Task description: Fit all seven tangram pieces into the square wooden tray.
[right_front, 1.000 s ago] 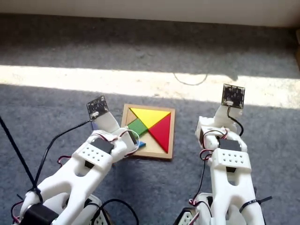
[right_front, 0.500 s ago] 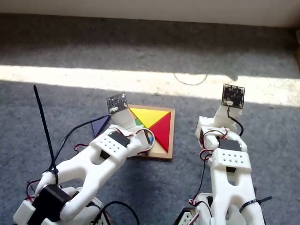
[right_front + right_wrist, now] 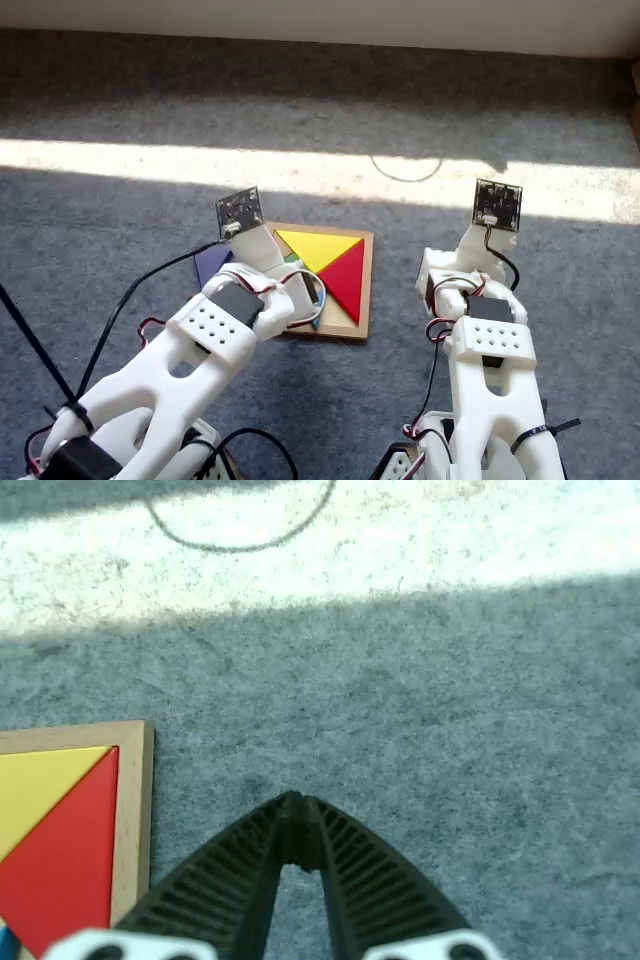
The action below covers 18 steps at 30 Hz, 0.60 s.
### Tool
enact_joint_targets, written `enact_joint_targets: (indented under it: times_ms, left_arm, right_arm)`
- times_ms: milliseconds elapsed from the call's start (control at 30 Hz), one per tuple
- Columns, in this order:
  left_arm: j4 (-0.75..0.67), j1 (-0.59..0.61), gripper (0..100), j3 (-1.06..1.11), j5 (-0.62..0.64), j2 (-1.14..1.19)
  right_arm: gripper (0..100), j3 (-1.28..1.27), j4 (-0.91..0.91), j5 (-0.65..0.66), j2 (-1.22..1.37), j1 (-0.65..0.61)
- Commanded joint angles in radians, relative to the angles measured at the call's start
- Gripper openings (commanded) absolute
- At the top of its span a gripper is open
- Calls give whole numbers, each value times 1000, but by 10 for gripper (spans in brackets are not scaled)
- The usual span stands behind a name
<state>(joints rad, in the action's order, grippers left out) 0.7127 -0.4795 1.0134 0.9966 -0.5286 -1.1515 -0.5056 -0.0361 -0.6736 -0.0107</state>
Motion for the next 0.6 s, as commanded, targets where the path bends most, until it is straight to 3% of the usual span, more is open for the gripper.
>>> enact_joint_targets:
  times_ms: [0,133,400,567]
  left_arm:
    - [8,-77,7,-2,0,-35]
    - [-2,-159,7,-2,2,-35]
    - [-247,-209,7,127,-2,-33]
    - [-253,-205,7,157,-3,-30]
  right_arm:
    - [5,8,22,-3,-35,-4]
    - [5,8,22,-3,-35,-4]
    - [5,8,22,-3,-35,-10]
    - [5,8,22,-3,-35,-10]
